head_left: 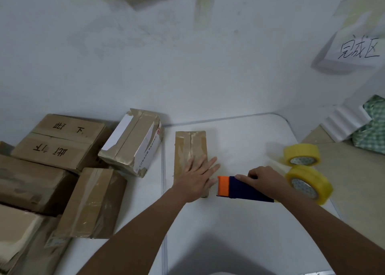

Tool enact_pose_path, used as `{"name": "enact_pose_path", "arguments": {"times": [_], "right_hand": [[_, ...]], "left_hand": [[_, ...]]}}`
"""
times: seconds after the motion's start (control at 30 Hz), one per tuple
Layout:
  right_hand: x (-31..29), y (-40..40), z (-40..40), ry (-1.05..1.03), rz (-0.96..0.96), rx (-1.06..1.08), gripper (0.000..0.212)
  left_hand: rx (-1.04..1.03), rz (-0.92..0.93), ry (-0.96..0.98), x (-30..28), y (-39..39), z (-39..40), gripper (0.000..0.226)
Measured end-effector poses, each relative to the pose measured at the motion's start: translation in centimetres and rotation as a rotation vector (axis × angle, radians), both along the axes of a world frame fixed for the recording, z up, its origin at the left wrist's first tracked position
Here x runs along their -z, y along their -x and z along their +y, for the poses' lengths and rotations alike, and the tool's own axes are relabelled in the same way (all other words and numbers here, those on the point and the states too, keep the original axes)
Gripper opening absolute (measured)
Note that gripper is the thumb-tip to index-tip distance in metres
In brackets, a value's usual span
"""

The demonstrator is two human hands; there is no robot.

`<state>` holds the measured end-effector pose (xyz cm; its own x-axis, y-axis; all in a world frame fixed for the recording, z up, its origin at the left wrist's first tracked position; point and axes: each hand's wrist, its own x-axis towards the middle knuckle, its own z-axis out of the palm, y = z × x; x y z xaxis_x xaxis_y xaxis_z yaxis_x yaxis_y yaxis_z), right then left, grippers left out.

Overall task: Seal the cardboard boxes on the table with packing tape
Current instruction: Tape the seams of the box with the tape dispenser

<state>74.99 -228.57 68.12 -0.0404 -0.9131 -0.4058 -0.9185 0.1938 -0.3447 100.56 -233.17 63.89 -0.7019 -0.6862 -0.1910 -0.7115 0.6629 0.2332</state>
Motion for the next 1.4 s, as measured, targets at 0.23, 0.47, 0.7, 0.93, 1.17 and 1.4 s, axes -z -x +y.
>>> {"name": "enact_pose_path", "arguments": {"times": [0.23, 0.47, 0.7, 0.93, 1.17, 1.4], "right_hand": [[-1.1, 0.8, 0.2, -0.013, -0.018, -0.003, 0.055], [-1.7, 2.9, 1.2, -0.027, 0.008, 0.037, 0.06], [-1.8, 3.6, 2.5, -0.203, -0.121, 0.064, 0.036], [2.3, 0.8, 3.6, 0.014, -0.039, 0.091, 0.04], [3.0, -0.7, 1.7, 0.124, 0.099, 0.025, 0.042], [3.9, -0.7, -0.2, 0.04, 0.244, 0.176, 0.048]], "left_hand": [[0.025, -0.03, 0.061, 1.3, -0.4, -0.1, 0.076], [0.046, -0.055, 0.089, 1.7, -0.5, -0.3, 0.064], [0.036, -0.039, 0.127, 2.2, -0.5, -0.2, 0.062], [-0.017, -0.02, 0.144, 2.7, -0.3, 0.1, 0.064], [-0.172, -0.019, 0.124, 2.3, 0.8, 1.2, 0.066], [-0.285, -0.027, 0.119, 2.3, 1.3, 2.0, 0.067]]}}
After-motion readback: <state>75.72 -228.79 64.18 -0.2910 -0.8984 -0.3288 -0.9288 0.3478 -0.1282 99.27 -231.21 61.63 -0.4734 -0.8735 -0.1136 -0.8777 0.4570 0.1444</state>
